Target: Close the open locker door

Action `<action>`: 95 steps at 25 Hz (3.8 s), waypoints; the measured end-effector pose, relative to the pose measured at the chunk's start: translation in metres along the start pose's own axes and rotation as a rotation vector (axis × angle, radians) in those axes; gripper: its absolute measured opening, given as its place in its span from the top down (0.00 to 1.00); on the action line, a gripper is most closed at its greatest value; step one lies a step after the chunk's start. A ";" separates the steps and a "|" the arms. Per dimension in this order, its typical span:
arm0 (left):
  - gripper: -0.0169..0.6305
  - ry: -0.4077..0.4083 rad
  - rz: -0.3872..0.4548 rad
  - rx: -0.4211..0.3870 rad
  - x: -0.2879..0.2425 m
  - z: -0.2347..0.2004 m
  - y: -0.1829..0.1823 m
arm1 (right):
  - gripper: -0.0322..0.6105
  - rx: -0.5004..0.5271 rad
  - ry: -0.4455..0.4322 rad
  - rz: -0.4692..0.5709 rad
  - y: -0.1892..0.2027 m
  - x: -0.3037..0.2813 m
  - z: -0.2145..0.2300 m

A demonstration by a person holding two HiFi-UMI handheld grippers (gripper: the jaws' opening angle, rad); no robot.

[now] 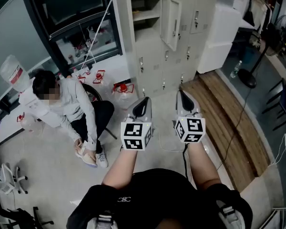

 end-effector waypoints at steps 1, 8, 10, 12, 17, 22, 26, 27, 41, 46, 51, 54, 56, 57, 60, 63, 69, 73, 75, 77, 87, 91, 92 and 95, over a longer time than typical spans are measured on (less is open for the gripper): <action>0.97 0.002 0.000 0.000 -0.001 -0.002 0.000 | 0.93 -0.002 0.001 0.001 0.000 -0.002 -0.001; 0.97 0.016 0.013 -0.007 0.002 -0.021 0.002 | 0.93 -0.006 0.015 0.011 0.003 -0.012 -0.015; 0.97 0.015 0.013 -0.010 0.002 -0.028 0.002 | 0.93 -0.005 0.018 0.011 0.004 -0.016 -0.019; 0.97 0.011 0.013 -0.007 0.003 -0.035 0.003 | 0.93 -0.005 0.017 0.008 0.005 -0.022 -0.022; 0.97 -0.009 0.019 -0.002 -0.001 -0.052 0.005 | 0.93 0.001 0.006 0.011 0.009 -0.039 -0.026; 0.97 -0.022 0.014 -0.015 -0.021 -0.061 0.008 | 0.93 -0.018 -0.005 0.009 0.019 -0.064 -0.016; 0.97 -0.048 0.013 -0.023 -0.048 -0.073 0.009 | 0.93 -0.020 -0.028 0.007 0.027 -0.096 -0.003; 0.97 -0.055 0.012 -0.023 -0.057 -0.075 0.010 | 0.93 -0.023 -0.032 0.006 0.029 -0.104 0.002; 0.97 -0.138 -0.016 -0.042 -0.243 -0.076 -0.007 | 0.93 -0.034 -0.093 0.003 0.028 -0.247 0.137; 0.97 -0.170 -0.016 -0.031 -0.306 -0.068 -0.018 | 0.93 -0.026 -0.127 -0.009 0.022 -0.294 0.187; 0.97 -0.214 -0.006 -0.030 -0.344 -0.066 -0.027 | 0.93 -0.030 -0.164 -0.003 0.014 -0.328 0.217; 0.97 -0.223 -0.015 -0.036 -0.359 -0.067 -0.027 | 0.93 -0.031 -0.175 -0.007 0.014 -0.342 0.225; 0.97 -0.225 -0.018 -0.040 -0.367 -0.070 -0.028 | 0.93 -0.032 -0.183 -0.002 0.014 -0.349 0.228; 0.97 -0.226 -0.017 -0.045 -0.370 -0.071 -0.029 | 0.93 -0.035 -0.185 0.010 0.012 -0.353 0.229; 0.97 -0.229 -0.006 -0.070 -0.379 -0.075 -0.032 | 0.83 -0.039 -0.176 0.050 0.005 -0.367 0.236; 0.97 -0.239 -0.003 -0.071 -0.384 -0.081 -0.033 | 0.76 -0.029 -0.186 0.046 0.000 -0.387 0.239; 0.97 -0.269 -0.001 -0.074 -0.386 -0.096 -0.034 | 0.73 -0.011 -0.162 0.002 0.001 -0.436 0.250; 0.97 -0.294 -0.008 -0.071 -0.383 -0.106 -0.032 | 0.73 0.020 -0.139 -0.040 0.010 -0.467 0.258; 0.97 -0.307 -0.014 -0.068 -0.381 -0.112 -0.031 | 0.73 0.028 -0.140 -0.061 0.013 -0.480 0.260; 0.97 -0.321 -0.018 -0.064 -0.378 -0.118 -0.030 | 0.73 0.028 -0.144 -0.081 0.016 -0.491 0.261; 0.97 -0.386 -0.021 -0.047 -0.362 -0.135 -0.022 | 0.78 0.015 -0.175 -0.113 0.026 -0.506 0.241; 0.97 -0.406 -0.024 -0.037 -0.352 -0.142 -0.018 | 0.78 0.012 -0.173 -0.111 0.027 -0.508 0.221; 0.97 -0.411 -0.025 -0.034 -0.349 -0.145 -0.017 | 0.77 0.012 -0.169 -0.109 0.027 -0.509 0.216; 0.97 -0.426 -0.028 -0.026 -0.341 -0.155 -0.014 | 0.77 0.003 -0.167 -0.106 0.028 -0.512 0.202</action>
Point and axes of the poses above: the fingertips, and each gripper's own axes: x backward along the fingers, z to its right, y out of its underside, the point moved 5 cm from there along x, backward along the fingers, and after that the axes turned 1 degree about -x, right-handed, at the moved point
